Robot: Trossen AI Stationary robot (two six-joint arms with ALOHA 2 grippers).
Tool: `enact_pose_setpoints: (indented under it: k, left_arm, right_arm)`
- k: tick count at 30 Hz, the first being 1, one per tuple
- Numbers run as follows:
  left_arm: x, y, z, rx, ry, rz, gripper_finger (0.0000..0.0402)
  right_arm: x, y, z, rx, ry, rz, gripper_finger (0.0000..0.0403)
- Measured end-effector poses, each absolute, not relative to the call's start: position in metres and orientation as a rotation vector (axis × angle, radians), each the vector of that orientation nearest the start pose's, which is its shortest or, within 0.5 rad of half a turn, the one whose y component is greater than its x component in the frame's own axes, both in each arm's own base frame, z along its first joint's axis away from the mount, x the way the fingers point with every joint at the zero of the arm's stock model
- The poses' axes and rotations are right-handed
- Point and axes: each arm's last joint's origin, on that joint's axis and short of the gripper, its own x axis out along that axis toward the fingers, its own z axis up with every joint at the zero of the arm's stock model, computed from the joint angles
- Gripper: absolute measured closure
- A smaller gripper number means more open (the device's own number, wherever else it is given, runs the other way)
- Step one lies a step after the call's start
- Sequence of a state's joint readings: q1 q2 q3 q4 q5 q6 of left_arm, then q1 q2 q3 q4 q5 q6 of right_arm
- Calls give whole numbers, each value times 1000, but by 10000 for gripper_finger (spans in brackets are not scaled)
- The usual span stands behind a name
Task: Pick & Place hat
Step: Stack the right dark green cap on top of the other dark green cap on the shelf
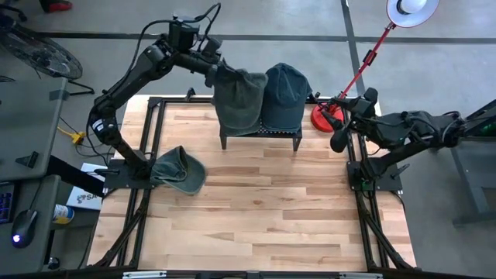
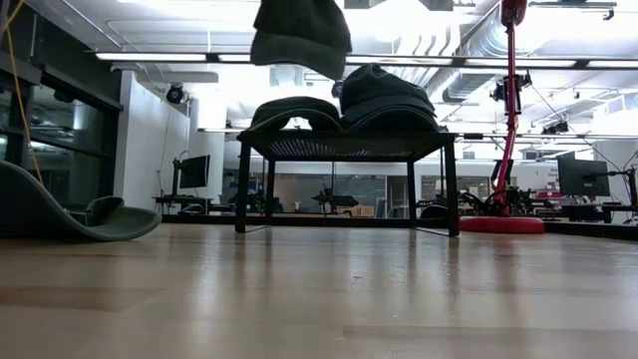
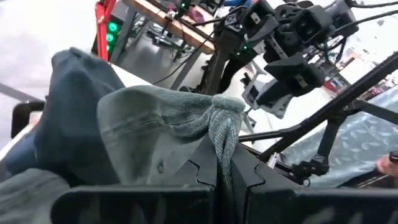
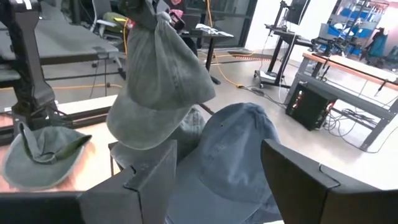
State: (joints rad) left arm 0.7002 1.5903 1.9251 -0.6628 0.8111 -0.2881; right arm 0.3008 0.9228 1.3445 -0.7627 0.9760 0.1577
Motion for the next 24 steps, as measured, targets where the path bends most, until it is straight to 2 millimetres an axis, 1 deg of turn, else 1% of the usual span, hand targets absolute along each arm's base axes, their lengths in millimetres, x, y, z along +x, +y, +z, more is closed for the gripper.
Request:
enact_pose_setpoints:
  k: [6,16,19,21,23,24]
  left_arm:
    - [264,196,460,-559,285,-15,402]
    - [264,197,458,-561,288,29,402]
    - [261,194,463,-576,266,8,402]
    - [256,190,474,-573,216,-9,402]
    - [250,183,484,-573,175,-30,402]
    - [251,177,489,-569,156,-43,402]
  right_arm:
    - [146,20,438,-78,250,-697,175]
    - [150,21,436,-87,263,-697,175]
    - [150,21,436,-87,263,-697,175]
    - [150,21,436,-88,263,-697,175]
    - [150,21,436,-88,263,-697,175]
    - [150,21,436,-88,264,-696,175]
